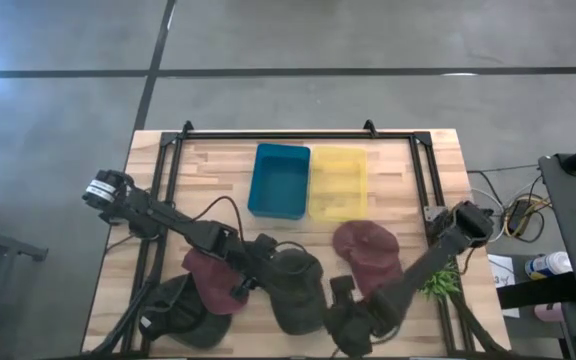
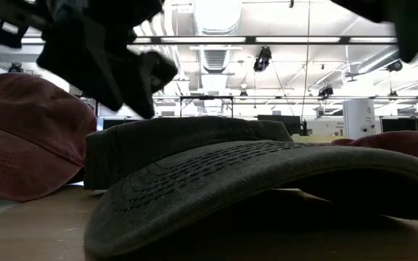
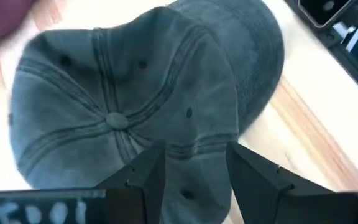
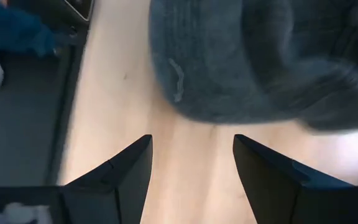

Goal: Pick & Place hat
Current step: Put the right black cap into the yellow bin

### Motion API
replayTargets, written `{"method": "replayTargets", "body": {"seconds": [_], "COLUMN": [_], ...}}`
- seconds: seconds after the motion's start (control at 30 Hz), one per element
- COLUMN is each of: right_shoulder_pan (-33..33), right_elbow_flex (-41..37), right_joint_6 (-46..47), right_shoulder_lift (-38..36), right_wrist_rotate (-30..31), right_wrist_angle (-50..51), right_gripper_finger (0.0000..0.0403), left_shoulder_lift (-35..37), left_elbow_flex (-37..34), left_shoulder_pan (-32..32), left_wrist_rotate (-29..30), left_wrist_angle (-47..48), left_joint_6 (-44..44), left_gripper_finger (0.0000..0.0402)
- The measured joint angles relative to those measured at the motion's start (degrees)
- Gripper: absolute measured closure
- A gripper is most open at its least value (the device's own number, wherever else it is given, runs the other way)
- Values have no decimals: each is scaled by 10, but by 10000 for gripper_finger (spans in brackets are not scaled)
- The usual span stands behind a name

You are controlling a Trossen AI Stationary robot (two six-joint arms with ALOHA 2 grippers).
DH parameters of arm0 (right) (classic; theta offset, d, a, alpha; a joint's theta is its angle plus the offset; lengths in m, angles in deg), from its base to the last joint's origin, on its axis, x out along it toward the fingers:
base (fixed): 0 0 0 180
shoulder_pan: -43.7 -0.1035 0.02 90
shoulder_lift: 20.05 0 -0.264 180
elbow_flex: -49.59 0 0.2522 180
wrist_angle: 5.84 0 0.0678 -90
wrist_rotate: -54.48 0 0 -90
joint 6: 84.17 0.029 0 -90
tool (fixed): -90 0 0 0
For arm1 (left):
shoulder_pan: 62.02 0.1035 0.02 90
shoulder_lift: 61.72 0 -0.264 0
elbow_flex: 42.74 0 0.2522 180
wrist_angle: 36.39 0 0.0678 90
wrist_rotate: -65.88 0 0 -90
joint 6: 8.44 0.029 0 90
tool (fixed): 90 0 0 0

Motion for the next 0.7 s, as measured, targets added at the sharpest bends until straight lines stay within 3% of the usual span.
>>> {"method": "replayTargets", "body": {"seconds": [0.13, 0.33, 0.5, 0.7], "right_shoulder_pan": [-29, -73, -81, -87], "right_elbow_flex": [-1, 0, -1, -5], "right_joint_6": [183, 360, 567, 700], "right_shoulder_lift": [24, 59, 87, 104], "right_wrist_rotate": [1, 43, 61, 122], "right_wrist_angle": [-23, -103, -121, -187], "right_gripper_finger": [184, 184, 184, 184], "left_shoulder_lift": [-40, -99, -122, -127], "left_elbow_flex": [2, 26, 56, 58], "left_shoulder_pan": [0, 0, -5, -28], "left_wrist_rotate": [0, 23, -7, -20], "left_wrist_angle": [1, 7, 35, 34], "left_joint_6": [-4, -12, -100, -158], "left_gripper_finger": [241, 241, 241, 241]}}
